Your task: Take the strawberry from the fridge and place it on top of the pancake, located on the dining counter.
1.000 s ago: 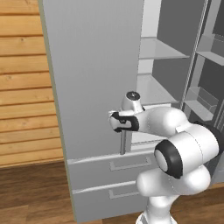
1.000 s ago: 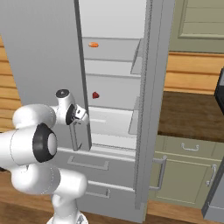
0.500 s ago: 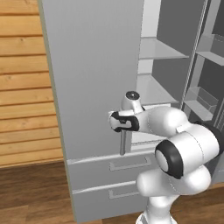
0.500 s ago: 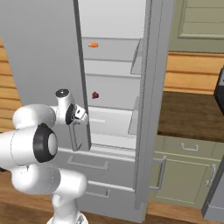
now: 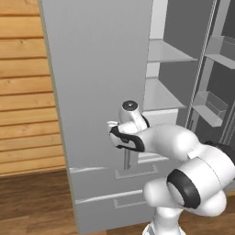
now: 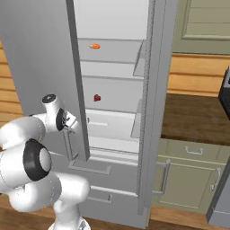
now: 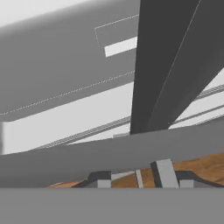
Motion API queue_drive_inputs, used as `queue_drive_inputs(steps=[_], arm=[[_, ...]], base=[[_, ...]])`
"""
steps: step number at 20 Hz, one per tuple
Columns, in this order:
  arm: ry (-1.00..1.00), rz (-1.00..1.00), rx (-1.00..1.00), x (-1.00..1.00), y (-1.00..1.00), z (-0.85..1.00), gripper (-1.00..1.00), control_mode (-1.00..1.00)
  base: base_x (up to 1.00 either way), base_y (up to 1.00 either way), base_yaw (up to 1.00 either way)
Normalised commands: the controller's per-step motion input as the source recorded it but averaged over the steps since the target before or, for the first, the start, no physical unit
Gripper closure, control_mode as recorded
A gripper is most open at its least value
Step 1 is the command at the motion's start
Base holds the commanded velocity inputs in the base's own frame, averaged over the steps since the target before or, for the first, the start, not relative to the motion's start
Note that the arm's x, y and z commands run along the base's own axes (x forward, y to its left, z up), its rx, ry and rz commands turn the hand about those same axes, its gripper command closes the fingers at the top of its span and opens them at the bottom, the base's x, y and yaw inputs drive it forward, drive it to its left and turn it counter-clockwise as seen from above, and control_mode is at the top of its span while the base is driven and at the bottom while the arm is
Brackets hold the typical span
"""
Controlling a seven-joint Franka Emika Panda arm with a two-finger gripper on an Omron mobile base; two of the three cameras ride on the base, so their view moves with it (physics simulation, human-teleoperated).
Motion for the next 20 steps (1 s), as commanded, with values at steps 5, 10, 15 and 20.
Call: queue_drive_inputs(steps=[5,10,15,20], arm=[[0.00,-0.21,0.00,-0.50,0.94,-0.47,1.00,-1.00],[0.00,-0.19,0.02,-0.58,0.97,-0.46,1.00,-1.00],[0.00,-0.09,0.02,-0.52,1.00,-0.32,1.00,-1.00],[0.02,0.00,0.03,-0.32,1.00,-0.27,1.00,-1.00]], base=[[0.00,0.00,0.00],[0.00,0.00,0.00],[0.00,0.00,0.00],[0.00,0.00,0.00]])
